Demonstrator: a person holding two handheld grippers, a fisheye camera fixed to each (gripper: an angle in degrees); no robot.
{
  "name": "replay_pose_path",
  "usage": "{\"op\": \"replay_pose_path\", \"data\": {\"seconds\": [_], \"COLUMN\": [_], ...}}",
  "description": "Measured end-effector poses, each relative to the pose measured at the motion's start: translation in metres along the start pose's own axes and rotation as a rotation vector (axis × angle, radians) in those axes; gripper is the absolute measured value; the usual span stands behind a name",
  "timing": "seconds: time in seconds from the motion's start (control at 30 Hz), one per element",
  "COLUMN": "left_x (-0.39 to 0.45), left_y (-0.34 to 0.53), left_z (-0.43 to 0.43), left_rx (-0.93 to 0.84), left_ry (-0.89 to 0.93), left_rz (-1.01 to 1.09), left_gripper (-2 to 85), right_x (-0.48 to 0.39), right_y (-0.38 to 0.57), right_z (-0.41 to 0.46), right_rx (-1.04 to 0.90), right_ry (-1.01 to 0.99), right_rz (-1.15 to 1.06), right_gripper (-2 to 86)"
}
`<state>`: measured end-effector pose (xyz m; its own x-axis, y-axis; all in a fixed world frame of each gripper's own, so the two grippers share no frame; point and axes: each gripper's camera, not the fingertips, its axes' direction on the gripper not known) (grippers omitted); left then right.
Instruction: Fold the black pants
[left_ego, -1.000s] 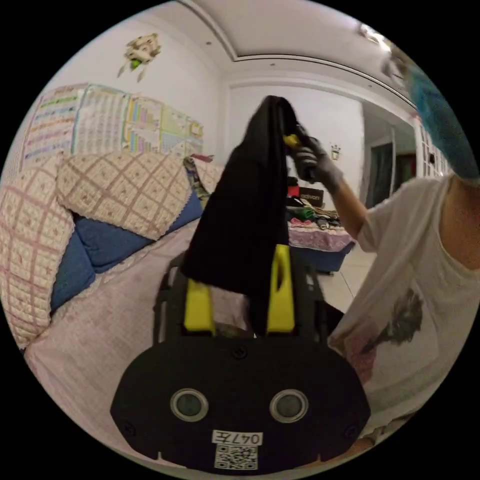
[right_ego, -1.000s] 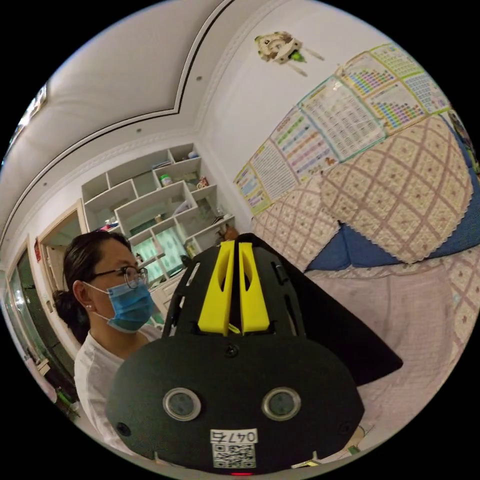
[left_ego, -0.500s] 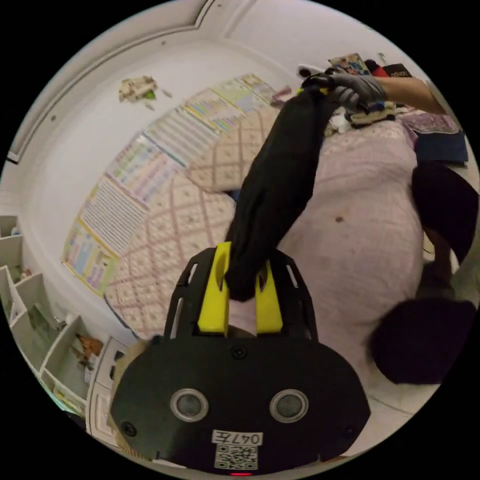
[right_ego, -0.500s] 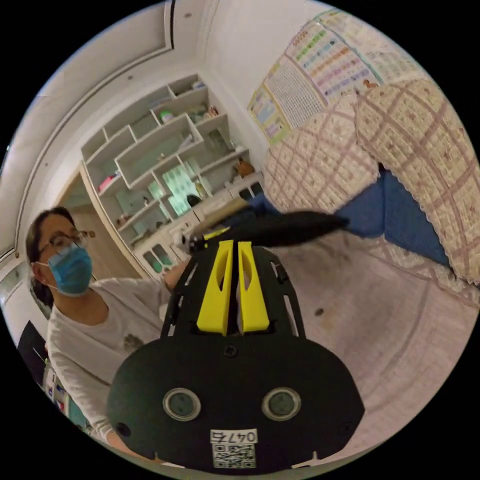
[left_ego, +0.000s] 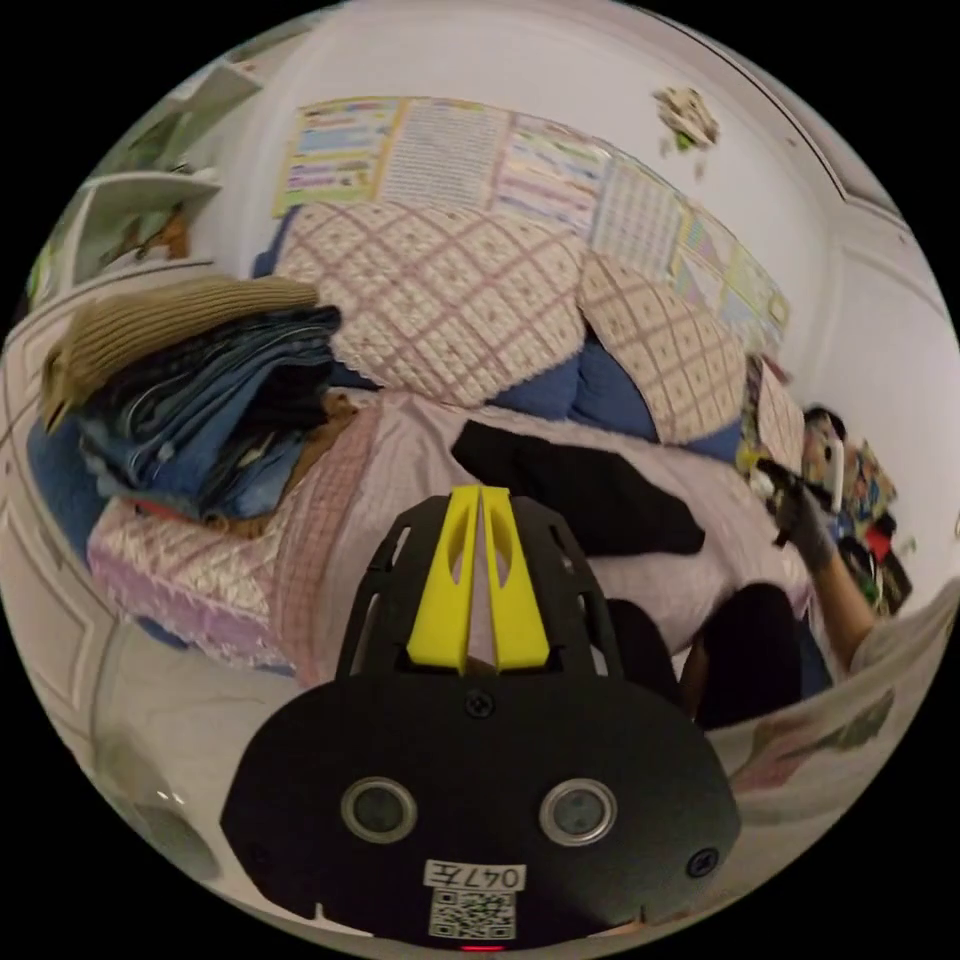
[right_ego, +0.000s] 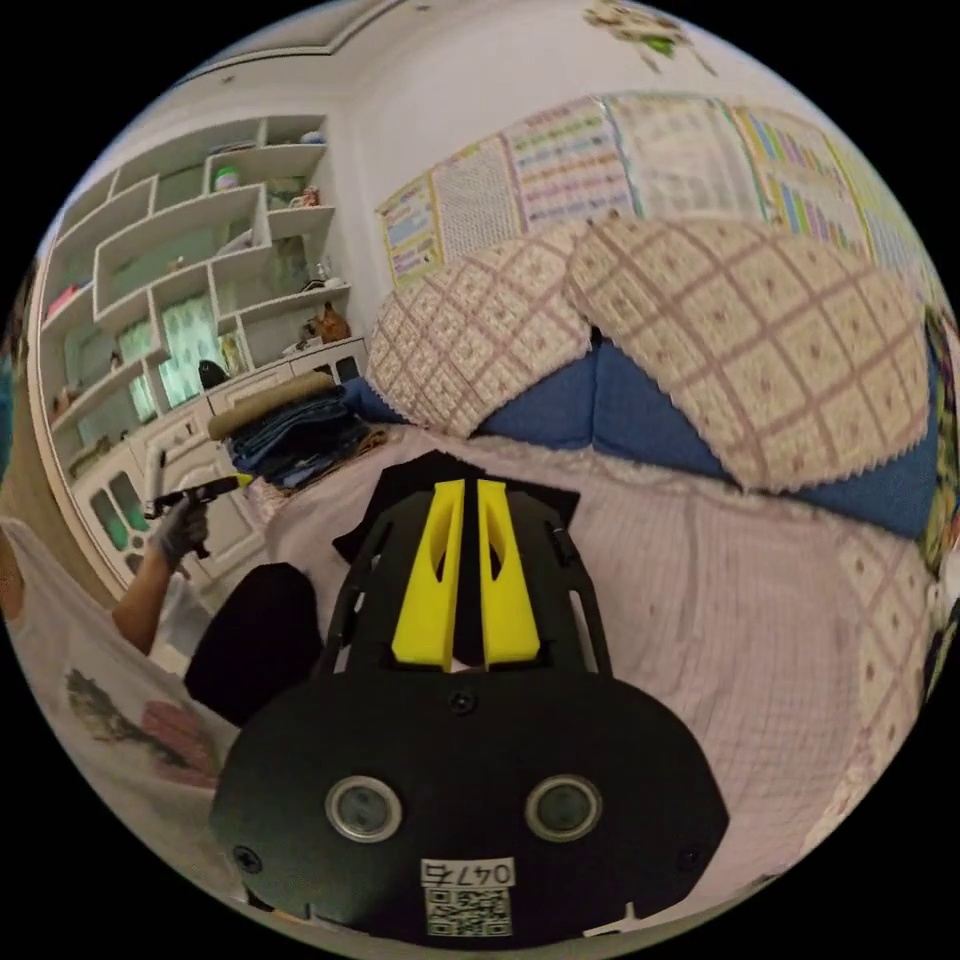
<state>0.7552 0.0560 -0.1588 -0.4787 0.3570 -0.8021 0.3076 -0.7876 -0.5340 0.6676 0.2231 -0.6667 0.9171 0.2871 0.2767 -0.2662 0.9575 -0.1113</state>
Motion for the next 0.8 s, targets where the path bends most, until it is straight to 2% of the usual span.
{"op": "replay_pose_path", "data": {"seconds": [0.1,0.2,0.3,0.47,0.63,0.7,0.73,0.8], "left_x": [-0.005,0.006,0.009,-0.004,-0.035,-0.035,-0.042,-0.037], "left_y": [0.013,0.005,-0.01,-0.022,0.051,0.077,0.08,0.082], "left_z": [-0.008,0.002,0.004,0.017,0.031,0.04,0.041,0.037], "left_rx": [0.061,0.046,0.09,0.22,0.448,0.47,0.454,0.474], "left_ry": [0.017,0.034,0.072,0.134,0.155,0.188,0.293,0.358], "left_rz": [-0.094,-0.072,-0.093,-0.189,-0.351,-0.276,-0.276,-0.195], "left_gripper": [-0.9,-0.9,-0.9,-0.5,-0.5,-0.7,-0.6,-0.4], "right_x": [-0.057,-0.094,-0.111,-0.141,-0.195,-0.217,-0.221,-0.232], "right_y": [0.012,0.043,0.059,0.078,0.093,0.097,0.098,0.102], "right_z": [0.037,0.079,0.11,0.139,0.172,0.184,0.188,0.205], "right_rx": [0.06,0.063,-0.07,-0.172,-0.273,-0.295,-0.304,-0.364], "right_ry": [0.077,0.083,0.019,-0.079,-0.128,-0.159,-0.162,-0.146], "right_rz": [-0.129,-0.168,-0.18,-0.301,-0.496,-0.58,-0.603,-0.692], "right_gripper": [0.1,0.1,0.5,2.3,5.3,5.5,5.5,5.3]}}
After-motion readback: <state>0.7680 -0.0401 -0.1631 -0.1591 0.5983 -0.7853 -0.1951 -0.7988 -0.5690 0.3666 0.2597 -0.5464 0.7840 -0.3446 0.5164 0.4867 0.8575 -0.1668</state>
